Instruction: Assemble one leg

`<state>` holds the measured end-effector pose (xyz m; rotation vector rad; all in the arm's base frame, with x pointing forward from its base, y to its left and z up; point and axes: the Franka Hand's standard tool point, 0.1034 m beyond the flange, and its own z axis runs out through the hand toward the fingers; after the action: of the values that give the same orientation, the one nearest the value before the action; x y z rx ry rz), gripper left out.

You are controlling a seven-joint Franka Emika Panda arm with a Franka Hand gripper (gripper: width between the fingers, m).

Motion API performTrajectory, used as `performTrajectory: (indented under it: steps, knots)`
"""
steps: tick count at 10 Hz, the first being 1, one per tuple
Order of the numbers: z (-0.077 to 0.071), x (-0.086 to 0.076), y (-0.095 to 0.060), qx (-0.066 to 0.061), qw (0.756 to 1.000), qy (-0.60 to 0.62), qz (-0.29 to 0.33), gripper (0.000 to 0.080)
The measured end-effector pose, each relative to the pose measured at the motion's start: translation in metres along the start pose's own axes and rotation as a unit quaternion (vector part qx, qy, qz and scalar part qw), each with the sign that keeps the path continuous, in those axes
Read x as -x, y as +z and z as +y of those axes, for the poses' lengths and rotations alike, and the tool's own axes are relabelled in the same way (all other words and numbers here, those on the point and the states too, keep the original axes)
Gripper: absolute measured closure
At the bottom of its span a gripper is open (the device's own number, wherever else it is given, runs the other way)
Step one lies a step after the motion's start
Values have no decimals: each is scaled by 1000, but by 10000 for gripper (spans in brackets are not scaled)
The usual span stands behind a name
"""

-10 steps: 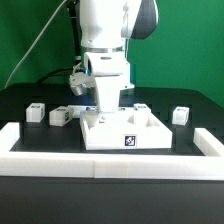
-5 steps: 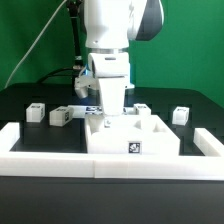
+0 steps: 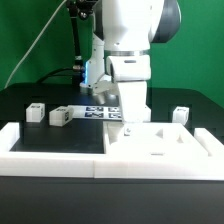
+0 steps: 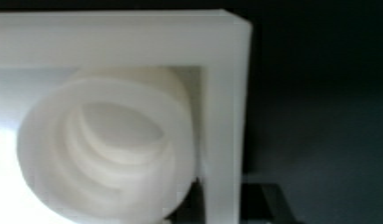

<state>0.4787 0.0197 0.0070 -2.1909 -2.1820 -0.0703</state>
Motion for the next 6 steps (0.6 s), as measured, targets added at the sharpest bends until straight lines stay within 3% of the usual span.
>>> performTrajectory:
  steps: [2,6]
  knots:
    - [7,-18,1,6,1000,13,2,736]
    - [7,-20,1,5,1000,12,2,736]
